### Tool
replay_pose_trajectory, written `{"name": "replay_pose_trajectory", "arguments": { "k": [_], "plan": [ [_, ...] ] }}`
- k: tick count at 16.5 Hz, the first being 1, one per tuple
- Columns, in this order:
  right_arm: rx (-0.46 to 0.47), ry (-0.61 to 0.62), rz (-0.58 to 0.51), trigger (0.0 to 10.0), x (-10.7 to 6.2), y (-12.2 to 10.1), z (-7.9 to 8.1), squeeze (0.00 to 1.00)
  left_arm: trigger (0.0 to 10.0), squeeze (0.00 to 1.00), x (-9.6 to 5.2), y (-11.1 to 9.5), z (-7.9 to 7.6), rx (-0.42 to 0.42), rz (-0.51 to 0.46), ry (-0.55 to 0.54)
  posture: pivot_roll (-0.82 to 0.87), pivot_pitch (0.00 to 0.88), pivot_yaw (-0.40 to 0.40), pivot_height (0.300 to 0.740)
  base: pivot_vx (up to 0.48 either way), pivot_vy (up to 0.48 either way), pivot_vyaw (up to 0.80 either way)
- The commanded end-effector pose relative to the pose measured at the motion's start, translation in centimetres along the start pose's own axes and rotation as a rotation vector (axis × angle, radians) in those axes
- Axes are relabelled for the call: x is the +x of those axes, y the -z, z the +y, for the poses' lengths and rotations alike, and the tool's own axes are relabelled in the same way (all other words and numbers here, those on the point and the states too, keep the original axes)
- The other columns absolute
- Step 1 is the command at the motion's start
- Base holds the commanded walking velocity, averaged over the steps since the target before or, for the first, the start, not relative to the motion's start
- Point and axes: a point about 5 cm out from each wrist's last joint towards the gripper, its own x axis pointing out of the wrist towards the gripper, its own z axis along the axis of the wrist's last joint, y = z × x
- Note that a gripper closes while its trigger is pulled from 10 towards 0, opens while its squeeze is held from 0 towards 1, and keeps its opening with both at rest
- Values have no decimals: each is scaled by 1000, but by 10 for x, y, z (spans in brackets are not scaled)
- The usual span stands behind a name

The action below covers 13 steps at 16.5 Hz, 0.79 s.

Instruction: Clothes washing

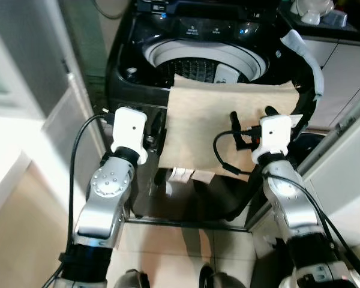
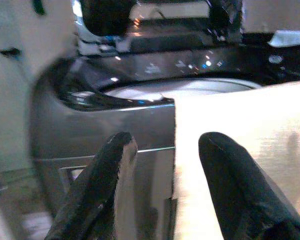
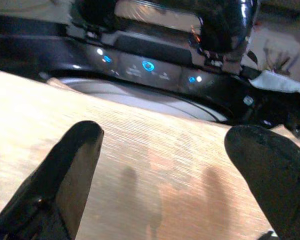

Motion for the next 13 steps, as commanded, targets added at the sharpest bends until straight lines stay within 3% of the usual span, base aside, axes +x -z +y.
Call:
{"name": "replay_pose_trajectory", "arguments": {
  "k": [1, 8, 10, 12, 13],
  "plan": [
    [-20, -3, 14, 10000, 1, 1, -2, 0, 10000, 0, 2, -2, -2, -3, -15, 3, -89, 0, -18, 740, -281, 0, 0],
    [-42, -13, 26, 10000, 4, 5, -1, 0, 10000, 0, 4, -2, -4, 11, -23, 20, -89, 0, -15, 740, -278, 0, 0],
    [-52, -17, 38, 10000, 2, 10, -2, 0, 10000, 0, 4, 1, -4, 21, -15, 26, -91, 0, -12, 740, 0, 0, -781],
    [-54, 1, 29, 10000, -7, 16, -8, 0, 10000, 0, -4, 23, 8, 64, 43, -11, -92, 0, -9, 740, 0, 0, -778],
    [-38, 6, 39, 10000, -18, 22, -13, 0, 10000, 0, -23, 51, 28, 5, 144, -99, -95, 0, -5, 740, 0, 0, -788]
  ]
}}
